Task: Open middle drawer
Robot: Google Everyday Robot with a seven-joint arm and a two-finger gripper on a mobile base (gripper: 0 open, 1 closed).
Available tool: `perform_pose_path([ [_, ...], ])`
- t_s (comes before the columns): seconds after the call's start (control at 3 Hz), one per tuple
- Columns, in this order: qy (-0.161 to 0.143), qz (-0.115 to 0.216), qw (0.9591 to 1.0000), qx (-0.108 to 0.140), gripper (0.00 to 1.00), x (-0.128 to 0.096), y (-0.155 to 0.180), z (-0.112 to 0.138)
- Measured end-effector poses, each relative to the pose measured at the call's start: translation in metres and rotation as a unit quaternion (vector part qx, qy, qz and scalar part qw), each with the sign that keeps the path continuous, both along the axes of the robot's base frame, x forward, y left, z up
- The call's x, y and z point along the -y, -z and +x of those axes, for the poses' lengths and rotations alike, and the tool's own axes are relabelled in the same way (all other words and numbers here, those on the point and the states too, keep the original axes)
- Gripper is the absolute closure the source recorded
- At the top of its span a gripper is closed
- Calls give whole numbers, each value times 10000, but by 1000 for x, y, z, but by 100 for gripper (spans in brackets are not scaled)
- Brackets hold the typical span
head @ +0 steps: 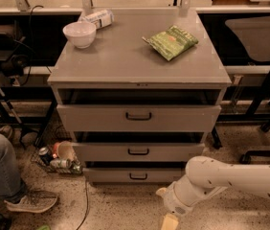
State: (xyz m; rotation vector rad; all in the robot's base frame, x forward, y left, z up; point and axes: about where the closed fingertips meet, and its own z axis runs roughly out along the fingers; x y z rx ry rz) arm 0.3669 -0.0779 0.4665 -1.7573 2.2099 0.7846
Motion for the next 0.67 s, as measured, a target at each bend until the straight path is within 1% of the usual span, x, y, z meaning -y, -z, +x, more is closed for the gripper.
perform_pose_path([
  [0.33,0,0,10000,0,0,0,0,0],
  [0.67,-72,-27,9982,594,0,6,3,35],
])
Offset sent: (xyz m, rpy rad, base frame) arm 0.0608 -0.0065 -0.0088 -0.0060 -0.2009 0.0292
